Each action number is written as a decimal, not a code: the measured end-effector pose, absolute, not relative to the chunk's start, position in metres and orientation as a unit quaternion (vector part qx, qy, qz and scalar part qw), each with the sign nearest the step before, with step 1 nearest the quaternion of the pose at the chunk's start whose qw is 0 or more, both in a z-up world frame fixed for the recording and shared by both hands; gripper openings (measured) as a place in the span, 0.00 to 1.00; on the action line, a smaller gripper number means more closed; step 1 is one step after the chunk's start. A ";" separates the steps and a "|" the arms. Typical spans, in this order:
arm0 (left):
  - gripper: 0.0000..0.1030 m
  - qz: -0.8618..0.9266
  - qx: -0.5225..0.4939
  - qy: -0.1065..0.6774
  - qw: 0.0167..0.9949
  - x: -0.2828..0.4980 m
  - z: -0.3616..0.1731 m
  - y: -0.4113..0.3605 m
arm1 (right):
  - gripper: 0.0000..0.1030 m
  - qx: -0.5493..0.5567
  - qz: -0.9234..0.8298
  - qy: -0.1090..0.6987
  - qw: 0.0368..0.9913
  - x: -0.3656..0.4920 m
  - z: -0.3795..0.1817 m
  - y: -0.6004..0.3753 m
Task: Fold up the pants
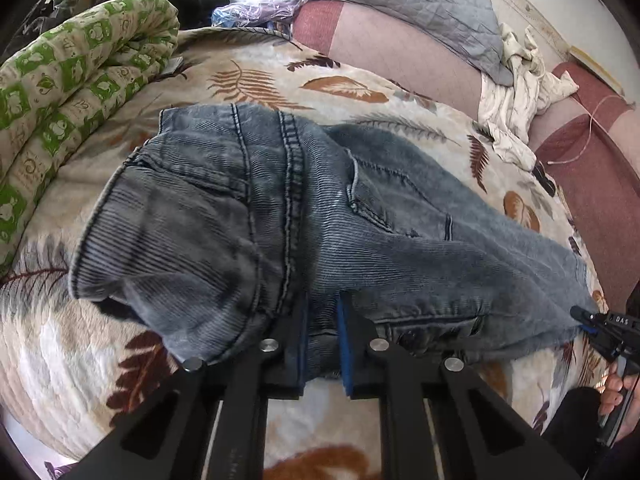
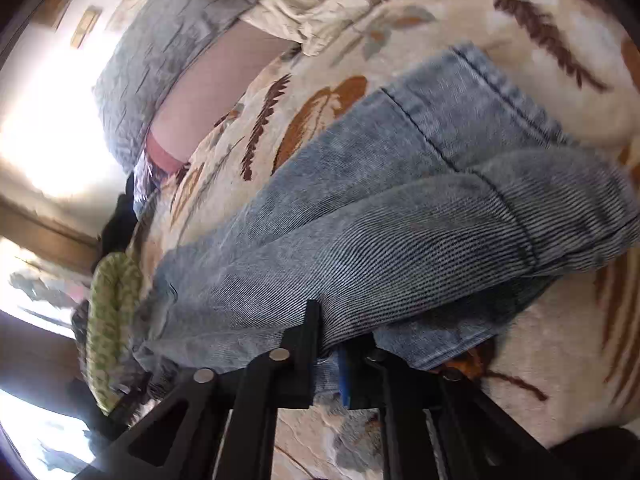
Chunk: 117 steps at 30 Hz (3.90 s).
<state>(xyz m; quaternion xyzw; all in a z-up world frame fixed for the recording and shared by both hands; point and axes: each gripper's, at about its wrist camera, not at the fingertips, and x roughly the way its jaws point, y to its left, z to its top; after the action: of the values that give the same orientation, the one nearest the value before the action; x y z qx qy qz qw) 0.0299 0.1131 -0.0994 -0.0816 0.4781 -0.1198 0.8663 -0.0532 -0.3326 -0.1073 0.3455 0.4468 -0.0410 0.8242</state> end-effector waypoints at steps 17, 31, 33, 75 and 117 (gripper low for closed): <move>0.08 -0.152 -0.039 0.423 0.892 0.005 -0.041 0.090 | 0.15 0.277 0.033 0.495 0.823 -0.068 -0.062 -0.316; 0.08 -0.203 0.024 0.491 0.847 0.000 -0.105 0.021 | 0.40 0.118 0.048 0.502 0.856 -0.008 -0.111 -0.198; 0.09 -0.210 0.038 0.479 0.851 -0.008 -0.106 0.021 | 0.40 0.097 0.050 0.501 0.858 -0.014 -0.118 -0.191; 0.29 -0.103 0.022 0.447 0.888 0.028 -0.103 0.082 | 0.42 0.308 -0.134 0.396 0.855 0.013 -0.100 -0.459; 0.35 -0.052 -0.053 0.427 0.901 0.016 -0.087 0.133 | 0.59 0.095 0.072 0.427 0.896 0.060 -0.065 -0.198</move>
<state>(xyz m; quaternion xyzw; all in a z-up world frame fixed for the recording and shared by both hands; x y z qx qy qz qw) 0.0164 0.1329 -0.0873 -0.0526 0.4274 -0.0523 0.9010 0.0603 -0.1982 -0.0649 0.0951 0.4273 0.0721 0.8962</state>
